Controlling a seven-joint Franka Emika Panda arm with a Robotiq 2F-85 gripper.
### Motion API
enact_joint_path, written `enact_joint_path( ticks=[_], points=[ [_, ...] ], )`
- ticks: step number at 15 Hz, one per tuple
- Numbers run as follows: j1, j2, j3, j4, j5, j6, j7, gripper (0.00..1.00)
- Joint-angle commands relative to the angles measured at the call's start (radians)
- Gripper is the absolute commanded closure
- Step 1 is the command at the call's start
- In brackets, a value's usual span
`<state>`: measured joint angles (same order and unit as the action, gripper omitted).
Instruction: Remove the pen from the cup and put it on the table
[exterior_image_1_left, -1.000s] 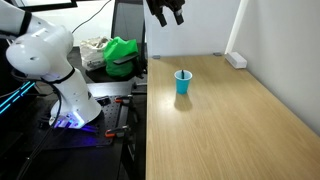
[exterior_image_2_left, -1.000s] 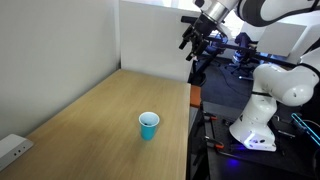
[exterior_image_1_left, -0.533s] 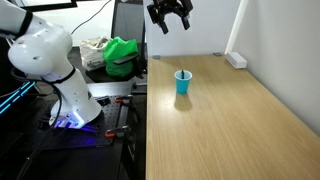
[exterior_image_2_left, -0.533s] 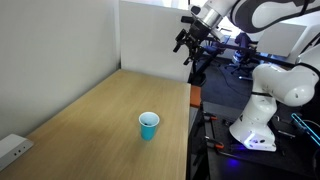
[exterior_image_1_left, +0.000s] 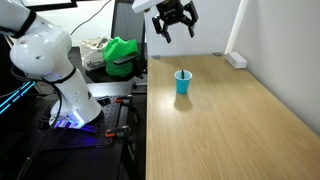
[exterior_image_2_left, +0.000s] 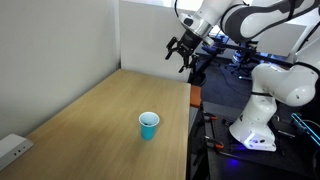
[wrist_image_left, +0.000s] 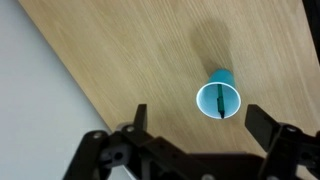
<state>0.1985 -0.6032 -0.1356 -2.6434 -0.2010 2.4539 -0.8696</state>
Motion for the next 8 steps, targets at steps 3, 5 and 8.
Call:
enact_joint_path(
  ticks=[3, 5, 8],
  points=[
    [0.068, 0.091, -0.07, 0.019, 0.09, 0.061, -0.26, 0.0],
    [0.082, 0.116, -0.086, 0.023, 0.13, 0.06, -0.365, 0.0],
    [0.089, 0.16, -0.096, 0.035, 0.184, 0.055, -0.507, 0.0]
  ],
)
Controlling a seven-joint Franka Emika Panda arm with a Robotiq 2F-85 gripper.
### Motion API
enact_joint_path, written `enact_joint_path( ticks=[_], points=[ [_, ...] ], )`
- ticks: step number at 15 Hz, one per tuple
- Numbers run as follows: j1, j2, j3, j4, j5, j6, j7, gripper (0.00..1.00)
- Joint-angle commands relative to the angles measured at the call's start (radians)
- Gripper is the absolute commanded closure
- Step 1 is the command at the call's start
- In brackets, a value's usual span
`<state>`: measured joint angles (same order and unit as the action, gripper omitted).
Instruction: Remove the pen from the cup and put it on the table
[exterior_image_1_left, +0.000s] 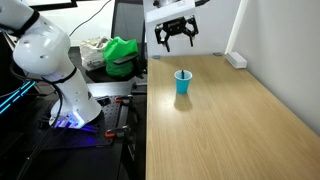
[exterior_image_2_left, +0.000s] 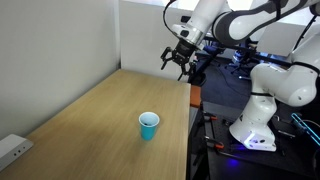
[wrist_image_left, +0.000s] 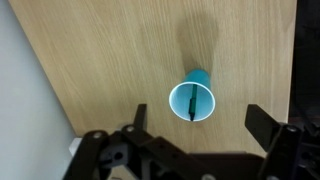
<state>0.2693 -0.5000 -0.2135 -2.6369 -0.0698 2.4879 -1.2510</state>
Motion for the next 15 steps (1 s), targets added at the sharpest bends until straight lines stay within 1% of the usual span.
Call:
enact_joint_path(
  ticks=[1, 4, 6, 7, 8, 14, 15],
  points=[
    [0.02, 0.072, -0.02, 0.033, 0.072, 0.02, -0.175, 0.0],
    [0.03, 0.117, -0.03, 0.052, 0.154, 0.003, -0.324, 0.0],
    [0.02, 0.136, -0.021, 0.062, 0.198, -0.014, -0.4, 0.0],
    [-0.001, 0.13, -0.004, 0.058, 0.198, -0.026, -0.408, 0.0],
    [-0.024, 0.114, 0.023, 0.032, 0.192, -0.004, -0.37, 0.0],
    [-0.026, 0.126, 0.026, 0.037, 0.196, -0.005, -0.388, 0.0],
    [-0.005, 0.138, 0.006, 0.045, 0.229, 0.002, -0.43, 0.0]
  ],
)
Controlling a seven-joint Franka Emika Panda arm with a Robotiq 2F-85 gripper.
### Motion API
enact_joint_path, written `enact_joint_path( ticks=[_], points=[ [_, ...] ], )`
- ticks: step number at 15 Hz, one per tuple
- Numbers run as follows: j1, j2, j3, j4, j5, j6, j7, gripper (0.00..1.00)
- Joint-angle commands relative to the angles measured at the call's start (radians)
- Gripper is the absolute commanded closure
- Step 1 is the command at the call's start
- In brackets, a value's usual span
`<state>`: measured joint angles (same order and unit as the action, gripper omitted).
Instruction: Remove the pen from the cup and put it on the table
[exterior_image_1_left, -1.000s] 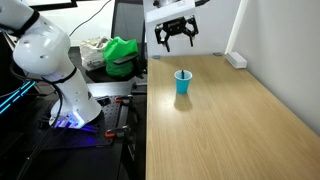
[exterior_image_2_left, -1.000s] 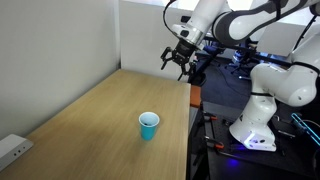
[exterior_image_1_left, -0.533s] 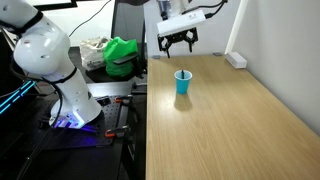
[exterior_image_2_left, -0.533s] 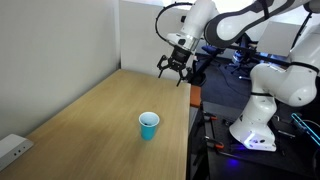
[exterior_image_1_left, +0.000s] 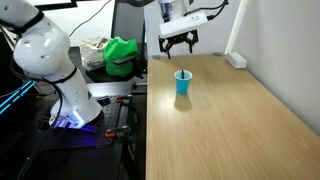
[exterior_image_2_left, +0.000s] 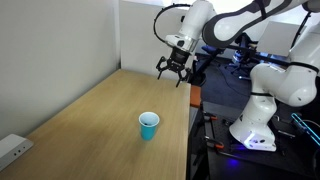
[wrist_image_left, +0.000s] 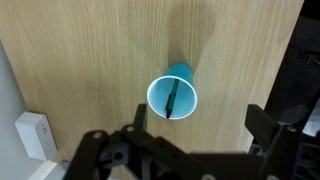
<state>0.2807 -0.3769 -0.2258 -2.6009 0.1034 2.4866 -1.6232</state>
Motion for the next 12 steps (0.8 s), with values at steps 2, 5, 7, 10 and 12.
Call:
enact_joint_path(
  ticks=[2, 5, 7, 10, 12],
  points=[
    [0.002, 0.027, 0.012, 0.011, 0.099, 0.028, -0.101, 0.0],
    [0.016, 0.051, 0.01, 0.019, 0.182, 0.03, -0.208, 0.0],
    [0.019, 0.075, 0.009, 0.027, 0.239, 0.028, -0.283, 0.0],
    [0.014, 0.117, 0.024, 0.047, 0.316, 0.022, -0.362, 0.0],
    [0.009, 0.148, 0.039, 0.065, 0.363, 0.021, -0.399, 0.0]
  ],
)
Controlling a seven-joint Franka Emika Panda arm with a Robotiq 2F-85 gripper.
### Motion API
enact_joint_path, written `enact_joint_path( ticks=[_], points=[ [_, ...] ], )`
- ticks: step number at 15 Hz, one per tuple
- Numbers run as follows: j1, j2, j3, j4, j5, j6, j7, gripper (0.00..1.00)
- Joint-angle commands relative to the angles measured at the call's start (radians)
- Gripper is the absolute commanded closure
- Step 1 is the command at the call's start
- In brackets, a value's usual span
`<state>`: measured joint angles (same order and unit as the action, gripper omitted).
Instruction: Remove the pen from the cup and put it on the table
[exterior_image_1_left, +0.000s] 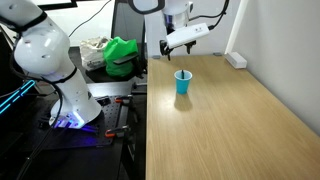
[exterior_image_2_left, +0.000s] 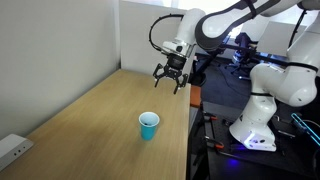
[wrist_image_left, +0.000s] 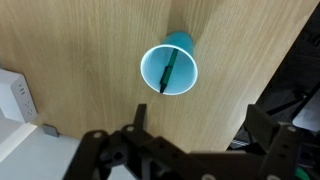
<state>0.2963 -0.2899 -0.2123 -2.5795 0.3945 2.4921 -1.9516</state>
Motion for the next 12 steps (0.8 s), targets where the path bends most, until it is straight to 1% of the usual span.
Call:
enact_joint_path(
  ticks=[1, 5, 8, 9, 10, 12],
  points=[
    [-0.01, 0.077, 0.036, 0.054, 0.091, 0.012, -0.085, 0.0],
    [-0.024, 0.14, 0.082, 0.087, 0.18, 0.014, -0.14, 0.0],
    [-0.054, 0.187, 0.122, 0.101, 0.217, 0.037, -0.11, 0.0],
    [-0.065, 0.2, 0.134, 0.103, 0.227, 0.047, -0.098, 0.02],
    [-0.075, 0.211, 0.146, 0.104, 0.24, 0.052, -0.097, 0.1],
    [-0.095, 0.228, 0.168, 0.104, 0.265, 0.062, -0.102, 0.14]
  ],
)
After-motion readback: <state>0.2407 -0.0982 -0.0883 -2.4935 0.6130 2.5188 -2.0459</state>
